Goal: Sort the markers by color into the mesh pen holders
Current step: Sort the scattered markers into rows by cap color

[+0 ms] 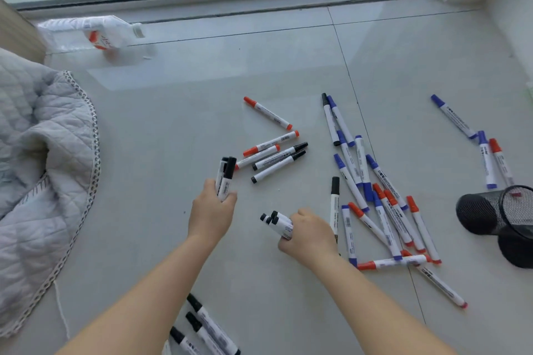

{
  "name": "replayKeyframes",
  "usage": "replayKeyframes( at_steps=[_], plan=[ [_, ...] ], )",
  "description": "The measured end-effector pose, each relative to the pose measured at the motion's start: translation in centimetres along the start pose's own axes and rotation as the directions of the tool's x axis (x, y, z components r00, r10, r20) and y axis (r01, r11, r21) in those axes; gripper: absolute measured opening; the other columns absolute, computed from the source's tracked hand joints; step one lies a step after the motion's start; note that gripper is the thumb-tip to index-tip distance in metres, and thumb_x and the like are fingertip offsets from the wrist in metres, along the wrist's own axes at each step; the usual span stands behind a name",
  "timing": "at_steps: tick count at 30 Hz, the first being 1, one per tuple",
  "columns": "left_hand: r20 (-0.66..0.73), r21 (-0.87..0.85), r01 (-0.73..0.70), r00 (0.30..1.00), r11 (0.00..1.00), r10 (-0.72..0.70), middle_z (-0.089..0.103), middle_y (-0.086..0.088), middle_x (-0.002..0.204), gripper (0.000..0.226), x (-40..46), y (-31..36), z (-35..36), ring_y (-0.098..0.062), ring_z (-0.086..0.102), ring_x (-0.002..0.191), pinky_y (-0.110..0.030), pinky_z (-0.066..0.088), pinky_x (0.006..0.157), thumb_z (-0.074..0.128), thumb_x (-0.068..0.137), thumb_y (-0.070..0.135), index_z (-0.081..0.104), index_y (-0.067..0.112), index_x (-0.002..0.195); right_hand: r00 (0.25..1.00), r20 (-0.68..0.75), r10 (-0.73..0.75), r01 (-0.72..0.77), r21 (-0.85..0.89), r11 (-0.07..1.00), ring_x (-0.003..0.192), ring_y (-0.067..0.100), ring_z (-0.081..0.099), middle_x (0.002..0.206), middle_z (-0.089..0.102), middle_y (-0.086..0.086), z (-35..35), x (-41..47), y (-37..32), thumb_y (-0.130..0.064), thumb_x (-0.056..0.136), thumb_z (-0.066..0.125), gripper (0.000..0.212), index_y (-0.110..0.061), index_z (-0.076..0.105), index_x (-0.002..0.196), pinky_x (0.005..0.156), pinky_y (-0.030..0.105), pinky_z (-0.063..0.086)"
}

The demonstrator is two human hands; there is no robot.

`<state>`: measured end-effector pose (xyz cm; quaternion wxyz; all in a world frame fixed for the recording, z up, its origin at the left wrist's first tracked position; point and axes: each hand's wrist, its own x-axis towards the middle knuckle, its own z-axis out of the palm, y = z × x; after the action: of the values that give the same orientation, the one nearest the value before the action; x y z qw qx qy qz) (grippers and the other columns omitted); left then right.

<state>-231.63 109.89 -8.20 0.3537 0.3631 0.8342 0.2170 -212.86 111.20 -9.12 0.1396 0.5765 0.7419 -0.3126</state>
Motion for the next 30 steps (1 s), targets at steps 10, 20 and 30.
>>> replayKeyframes(
  at_steps=[10,20,30],
  plan=[
    [-0.181,-0.06,0.274,0.943,0.96,-0.28,0.054,-0.008,0.077,0.029,-11.5,-10.5,-4.1,-0.029,0.05,0.071,-0.032,0.035,0.055,0.046,0.091,0.04,0.045,0.011,0.097,0.978,0.12,0.172,-0.203,0.336,0.92,0.064,0.024,0.046,0.064,0.042,-0.005,8.6,-8.9,-4.1,-0.025,0.077,0.052,0.014,-0.016,0.043,0.081,0.05,0.029,0.029],
    [-0.233,0.058,0.428,0.884,0.902,-0.405,0.047,-0.016,0.129,0.046,-18.0,-20.0,-5.5,-0.034,0.052,0.108,-0.039,0.043,0.082,0.04,0.096,0.037,0.037,0.005,0.127,0.996,0.014,0.091,-0.091,0.317,0.944,0.08,0.022,0.047,0.094,0.049,0.004,12.8,-11.8,-6.8,-0.026,0.09,0.053,0.02,-0.009,0.044,0.097,0.066,0.031,0.035],
    [-0.291,0.088,0.387,0.892,0.918,-0.347,0.036,-0.016,0.133,0.055,-19.6,-20.1,-3.3,-0.03,0.036,0.119,-0.038,0.037,0.094,0.049,0.093,0.034,0.032,0.007,0.138,0.988,-0.142,0.063,-0.022,0.27,0.962,0.115,0.028,0.04,0.13,0.035,0.011,13.8,-12.7,-7.1,-0.022,0.092,0.053,0.061,-0.008,0.023,0.143,0.095,0.032,0.036]
  ],
)
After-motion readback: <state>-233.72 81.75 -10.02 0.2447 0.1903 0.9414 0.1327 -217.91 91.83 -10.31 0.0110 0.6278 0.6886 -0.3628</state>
